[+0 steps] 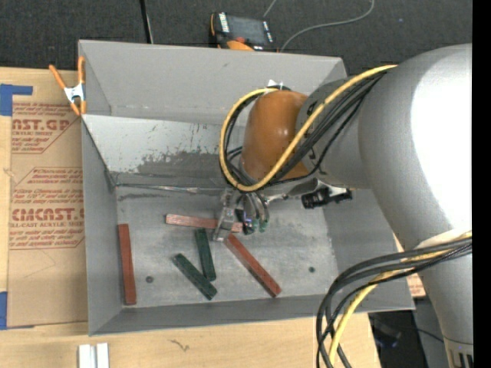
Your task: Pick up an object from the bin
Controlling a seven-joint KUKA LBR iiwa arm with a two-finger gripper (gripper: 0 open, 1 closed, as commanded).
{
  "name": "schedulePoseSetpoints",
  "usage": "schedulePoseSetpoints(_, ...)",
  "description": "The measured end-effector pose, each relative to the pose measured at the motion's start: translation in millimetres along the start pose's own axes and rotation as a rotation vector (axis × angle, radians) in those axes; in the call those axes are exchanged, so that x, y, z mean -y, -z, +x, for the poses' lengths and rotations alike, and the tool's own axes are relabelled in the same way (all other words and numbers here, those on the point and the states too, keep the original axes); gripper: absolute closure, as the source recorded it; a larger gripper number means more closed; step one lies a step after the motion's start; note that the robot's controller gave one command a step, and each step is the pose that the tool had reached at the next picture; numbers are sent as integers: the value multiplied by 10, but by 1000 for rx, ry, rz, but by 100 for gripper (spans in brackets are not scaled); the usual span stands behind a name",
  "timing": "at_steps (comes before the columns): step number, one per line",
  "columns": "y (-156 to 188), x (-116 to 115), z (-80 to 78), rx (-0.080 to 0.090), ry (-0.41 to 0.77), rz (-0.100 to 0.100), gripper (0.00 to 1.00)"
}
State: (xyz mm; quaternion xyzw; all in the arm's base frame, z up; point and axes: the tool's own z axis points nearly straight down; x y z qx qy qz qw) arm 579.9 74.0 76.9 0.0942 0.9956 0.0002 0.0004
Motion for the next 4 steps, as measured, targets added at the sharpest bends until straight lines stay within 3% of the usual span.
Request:
schedulePoseSetpoints(1,197,-6,-4,1,0,-1,100)
schedulePoseSetpoints(2,711,-14,-16,5,1,-3,100)
schedulePoseSetpoints(4,864,-26,-24,1,1,-2,100)
